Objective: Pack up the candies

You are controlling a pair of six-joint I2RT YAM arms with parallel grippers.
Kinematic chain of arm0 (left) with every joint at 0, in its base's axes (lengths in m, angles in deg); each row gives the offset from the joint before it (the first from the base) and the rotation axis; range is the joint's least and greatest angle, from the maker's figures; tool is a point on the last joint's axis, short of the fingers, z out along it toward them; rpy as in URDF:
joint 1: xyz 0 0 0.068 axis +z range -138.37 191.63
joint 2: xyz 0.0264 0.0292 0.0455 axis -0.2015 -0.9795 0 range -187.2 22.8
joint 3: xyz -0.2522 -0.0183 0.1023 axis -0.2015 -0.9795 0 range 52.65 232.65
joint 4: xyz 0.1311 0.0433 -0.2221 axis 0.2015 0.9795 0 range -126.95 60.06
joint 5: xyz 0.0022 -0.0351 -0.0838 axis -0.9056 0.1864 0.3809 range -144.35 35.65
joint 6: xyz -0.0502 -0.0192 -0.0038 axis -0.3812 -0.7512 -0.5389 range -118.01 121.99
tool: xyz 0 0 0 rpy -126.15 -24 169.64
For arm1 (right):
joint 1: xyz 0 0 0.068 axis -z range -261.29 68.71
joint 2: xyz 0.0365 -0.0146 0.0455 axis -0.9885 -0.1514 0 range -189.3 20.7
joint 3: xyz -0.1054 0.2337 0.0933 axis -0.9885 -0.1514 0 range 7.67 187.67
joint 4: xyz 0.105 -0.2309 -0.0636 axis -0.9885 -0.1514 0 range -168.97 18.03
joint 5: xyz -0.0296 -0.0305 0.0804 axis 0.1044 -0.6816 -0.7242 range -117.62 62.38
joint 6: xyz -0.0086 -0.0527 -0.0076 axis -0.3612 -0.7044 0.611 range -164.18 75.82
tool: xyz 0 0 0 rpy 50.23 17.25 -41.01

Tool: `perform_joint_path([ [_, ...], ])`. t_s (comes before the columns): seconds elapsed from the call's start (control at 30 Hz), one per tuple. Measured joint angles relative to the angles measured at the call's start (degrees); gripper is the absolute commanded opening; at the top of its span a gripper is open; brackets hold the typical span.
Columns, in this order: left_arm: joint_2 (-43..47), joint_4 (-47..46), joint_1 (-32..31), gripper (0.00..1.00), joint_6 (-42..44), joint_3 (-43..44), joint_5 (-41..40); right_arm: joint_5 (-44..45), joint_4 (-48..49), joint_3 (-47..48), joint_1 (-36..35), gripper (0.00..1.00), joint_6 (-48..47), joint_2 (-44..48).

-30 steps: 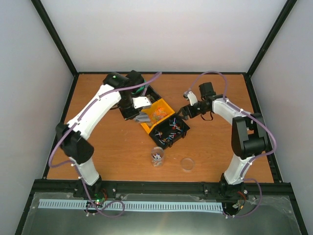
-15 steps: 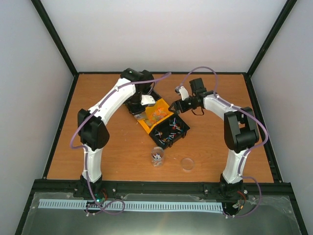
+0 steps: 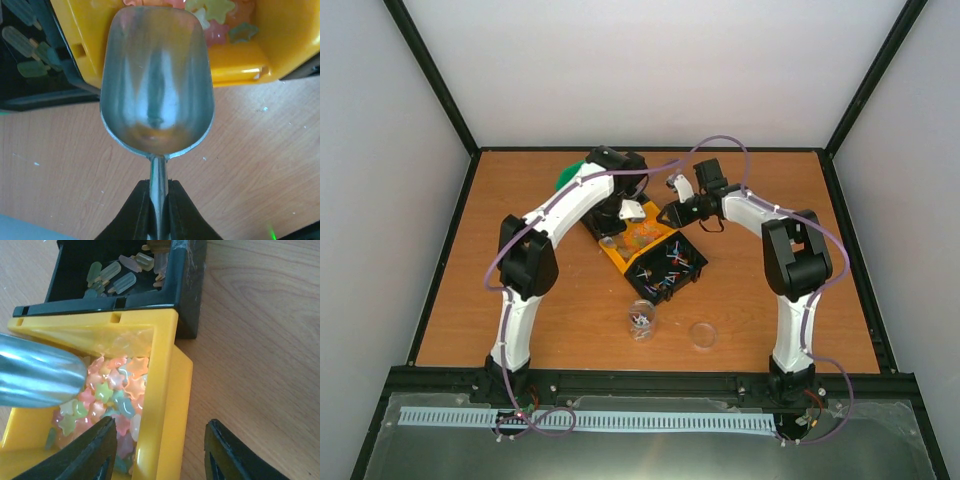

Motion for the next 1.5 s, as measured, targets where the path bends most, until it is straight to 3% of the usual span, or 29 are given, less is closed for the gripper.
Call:
perform_joint_path([
  [0.33, -2.73, -0.28, -0.66, 0.01, -0.02, 1.73, -1.14, 0.17, 1.09, 0.87, -1.42, 0.18, 0.26, -1.51],
  [0.47, -3.54, -0.76, 0.04, 0.01, -1.07, 2.47, 1.62, 0.52, 1.09, 0.87, -1.55, 0.1, 1.18, -1.57],
  [0.6, -1.51, -6.12, 0.96, 0.01, -2.12, -2.47, 6.01, 0.83, 1.27, 0.87, -1.62, 0.03, 2.67, -1.57],
  [0.97, 4.2, -29.75, 1.79, 0.01, -4.33, -20.48, 17.31, 0.94, 1.29, 0.87, -1.66, 0.03, 2.54, -1.57],
  [1.5, 12.15, -54.71, 5.49, 0.01, -7.91, -41.99, 28.24, 1.33, 1.88, 0.46, -1.36, 0.03, 0.13, -1.46],
])
